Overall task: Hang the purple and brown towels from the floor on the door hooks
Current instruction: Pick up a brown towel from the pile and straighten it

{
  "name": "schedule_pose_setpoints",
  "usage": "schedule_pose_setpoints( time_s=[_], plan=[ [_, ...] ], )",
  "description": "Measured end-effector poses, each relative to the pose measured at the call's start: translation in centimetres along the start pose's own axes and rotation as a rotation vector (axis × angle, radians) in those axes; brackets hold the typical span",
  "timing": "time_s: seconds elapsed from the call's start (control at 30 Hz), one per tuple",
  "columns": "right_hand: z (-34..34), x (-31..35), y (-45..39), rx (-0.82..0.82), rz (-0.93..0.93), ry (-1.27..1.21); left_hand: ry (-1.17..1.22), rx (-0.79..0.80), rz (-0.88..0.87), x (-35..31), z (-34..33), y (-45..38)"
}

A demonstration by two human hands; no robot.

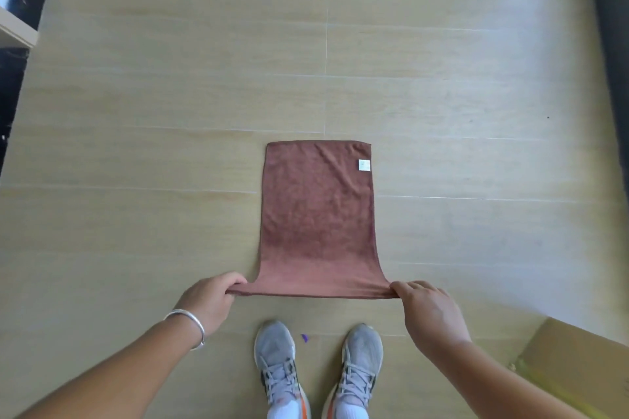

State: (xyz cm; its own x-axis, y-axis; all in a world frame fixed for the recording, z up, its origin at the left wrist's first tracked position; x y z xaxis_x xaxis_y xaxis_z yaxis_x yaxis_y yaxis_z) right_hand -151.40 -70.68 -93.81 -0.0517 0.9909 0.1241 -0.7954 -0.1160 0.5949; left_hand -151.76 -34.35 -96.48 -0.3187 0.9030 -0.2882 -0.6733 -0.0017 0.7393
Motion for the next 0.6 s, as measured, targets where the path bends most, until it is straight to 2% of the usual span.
schedule_pose_setpoints(
  time_s=[0.13,0.3,0.37,0.47,0.6],
  plan=[
    [0.8,-0.4,-6.1,-0.087,-0.023,-0.019,0.191,-0.11,-0.039,-0.5,1.7,-5.7],
    [5.0,-2.0,-17.2,-0.346,-0.134,-0.179,0.255,-0.305,-0.1,-0.9,5.9,-16.5],
    [6.1,-2.8,-22.3,-0.42,-0.173,-0.223,0.217,-0.39,-0.108,-1.0,7.8,-21.5],
    [6.2,-3.9,-30.2,-0.466,-0.213,-0.254,0.193,-0.426,-0.141,-2.1,9.4,-29.7],
    [3.7,-4.3,-38.4,-0.418,-0.244,-0.134,-0.049,-0.463,-0.176,-4.8,7.7,-37.2]
  ],
)
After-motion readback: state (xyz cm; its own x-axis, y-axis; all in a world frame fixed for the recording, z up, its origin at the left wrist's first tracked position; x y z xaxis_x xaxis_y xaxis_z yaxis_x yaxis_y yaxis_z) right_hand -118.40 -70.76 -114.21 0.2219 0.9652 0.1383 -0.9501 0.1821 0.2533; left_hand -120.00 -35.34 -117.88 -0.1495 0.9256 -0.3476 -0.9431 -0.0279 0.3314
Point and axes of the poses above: each hand's wrist, its own y-axis away from the middle knuckle, its own z-axis out of the back of the hand, x = y × z, the point moved 10 cm from there along -y, towards the middle knuckle, and after that the axes turned 1 degree about -z, right-handed, at the moved point
